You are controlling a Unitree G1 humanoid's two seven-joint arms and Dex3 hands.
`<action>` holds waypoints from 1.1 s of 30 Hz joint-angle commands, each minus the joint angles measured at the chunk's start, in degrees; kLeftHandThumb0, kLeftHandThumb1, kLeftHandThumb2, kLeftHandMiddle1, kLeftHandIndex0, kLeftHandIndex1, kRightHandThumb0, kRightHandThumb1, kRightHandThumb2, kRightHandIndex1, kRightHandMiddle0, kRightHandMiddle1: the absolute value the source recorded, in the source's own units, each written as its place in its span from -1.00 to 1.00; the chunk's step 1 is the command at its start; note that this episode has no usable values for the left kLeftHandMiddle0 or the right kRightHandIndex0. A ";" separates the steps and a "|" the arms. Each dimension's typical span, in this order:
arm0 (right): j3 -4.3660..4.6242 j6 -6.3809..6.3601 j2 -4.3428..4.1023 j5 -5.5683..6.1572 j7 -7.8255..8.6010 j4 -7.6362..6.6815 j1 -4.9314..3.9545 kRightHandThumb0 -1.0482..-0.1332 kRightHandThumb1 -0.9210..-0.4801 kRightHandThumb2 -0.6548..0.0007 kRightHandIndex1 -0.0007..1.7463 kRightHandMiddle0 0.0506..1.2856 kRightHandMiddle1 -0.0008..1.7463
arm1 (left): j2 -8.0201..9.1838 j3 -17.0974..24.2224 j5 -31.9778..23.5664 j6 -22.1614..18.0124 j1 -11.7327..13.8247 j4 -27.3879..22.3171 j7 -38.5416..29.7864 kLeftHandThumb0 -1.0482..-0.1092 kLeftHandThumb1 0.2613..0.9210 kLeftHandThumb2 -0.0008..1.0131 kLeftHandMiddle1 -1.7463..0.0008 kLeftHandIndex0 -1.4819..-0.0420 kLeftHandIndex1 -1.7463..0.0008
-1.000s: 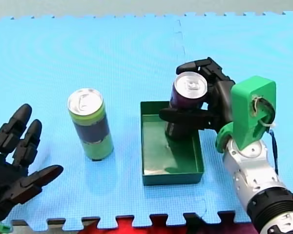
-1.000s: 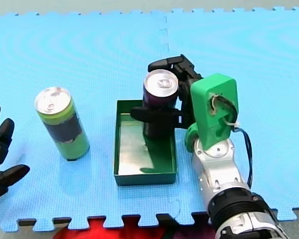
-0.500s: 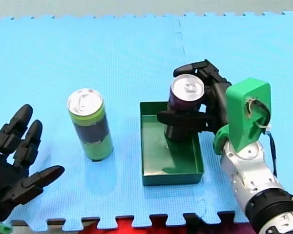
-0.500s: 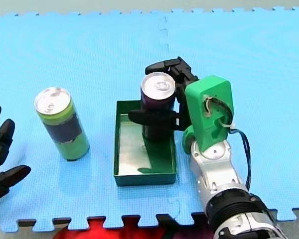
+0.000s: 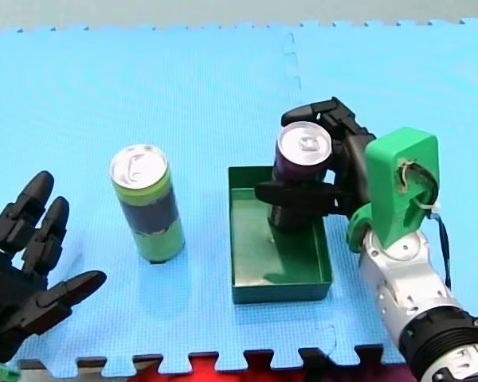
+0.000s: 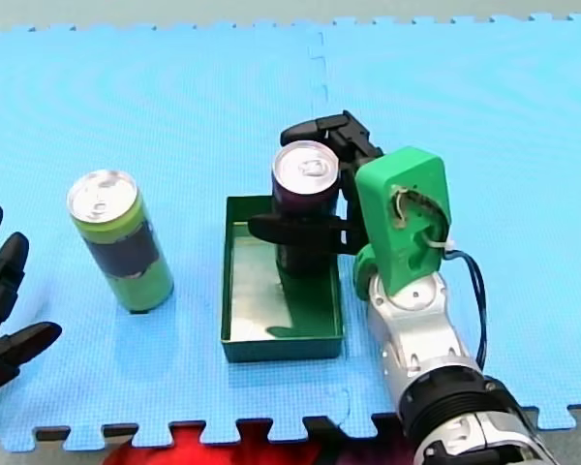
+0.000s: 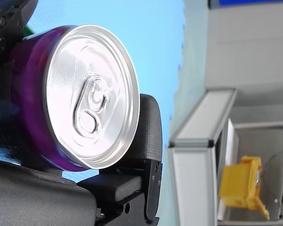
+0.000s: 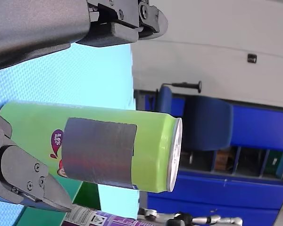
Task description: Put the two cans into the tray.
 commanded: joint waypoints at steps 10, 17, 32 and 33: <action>-0.30 -1.49 -0.11 0.18 0.22 1.72 -0.60 0.42 -0.57 0.98 1.00 -0.11 1.00 | 0.29 -0.09 0.08 0.16 0.34 -0.60 0.28 -1.00 0.17 -1.00 1.00 0.74 1.00; -0.34 -1.88 -0.11 0.09 0.27 2.28 -0.67 0.41 -0.59 0.98 1.00 -0.12 1.00 | 0.20 -0.11 0.20 -0.25 0.31 -0.51 0.34 -1.00 0.18 -1.00 1.00 0.74 1.00; 1.40 -0.37 -1.05 -1.29 3.04 0.78 -0.24 -0.79 -0.14 0.97 -0.97 -0.81 -1.00 | 0.47 0.26 -0.30 -0.02 -0.12 0.31 -0.55 -1.00 0.18 -1.00 1.00 0.73 1.00; 1.75 -0.09 -1.31 -1.72 3.25 0.74 -0.27 -0.81 -0.17 0.97 -0.98 -0.83 -1.00 | 0.51 0.32 -0.38 0.03 -0.23 0.49 -0.66 -1.00 0.18 -1.00 1.00 0.73 1.00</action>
